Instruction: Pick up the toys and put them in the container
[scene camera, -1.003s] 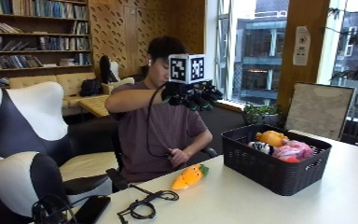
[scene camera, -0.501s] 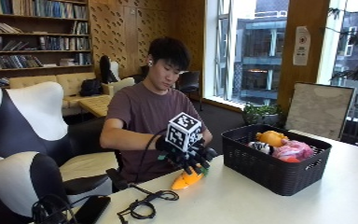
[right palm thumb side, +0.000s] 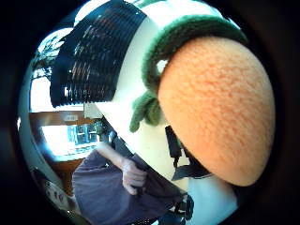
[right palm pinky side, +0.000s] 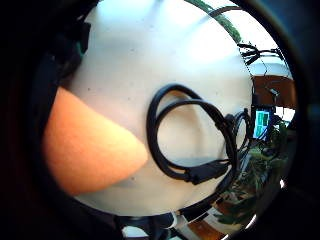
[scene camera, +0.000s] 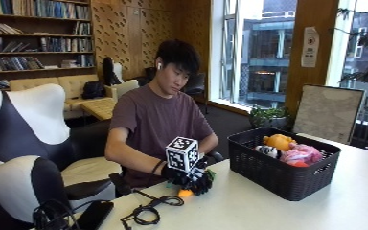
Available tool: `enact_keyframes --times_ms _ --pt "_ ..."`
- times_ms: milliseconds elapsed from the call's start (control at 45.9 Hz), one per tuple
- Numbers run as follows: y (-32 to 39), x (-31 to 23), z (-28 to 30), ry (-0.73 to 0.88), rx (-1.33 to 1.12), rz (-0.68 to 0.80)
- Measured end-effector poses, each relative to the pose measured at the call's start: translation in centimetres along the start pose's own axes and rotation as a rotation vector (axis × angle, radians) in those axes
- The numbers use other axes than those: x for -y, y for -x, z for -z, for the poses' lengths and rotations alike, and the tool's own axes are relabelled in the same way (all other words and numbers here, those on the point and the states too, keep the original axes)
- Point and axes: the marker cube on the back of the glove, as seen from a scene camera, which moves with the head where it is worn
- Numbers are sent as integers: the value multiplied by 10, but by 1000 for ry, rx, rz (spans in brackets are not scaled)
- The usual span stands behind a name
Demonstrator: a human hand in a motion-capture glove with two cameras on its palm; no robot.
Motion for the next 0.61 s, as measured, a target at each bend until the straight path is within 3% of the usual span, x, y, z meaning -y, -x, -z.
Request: enact_keyframes --times_ms 109,262,610 --pt "-3 9 5 -82 22 33" --pt "-8 37 28 -33 82 -2" --pt "54 95 184 -143 -9 46"
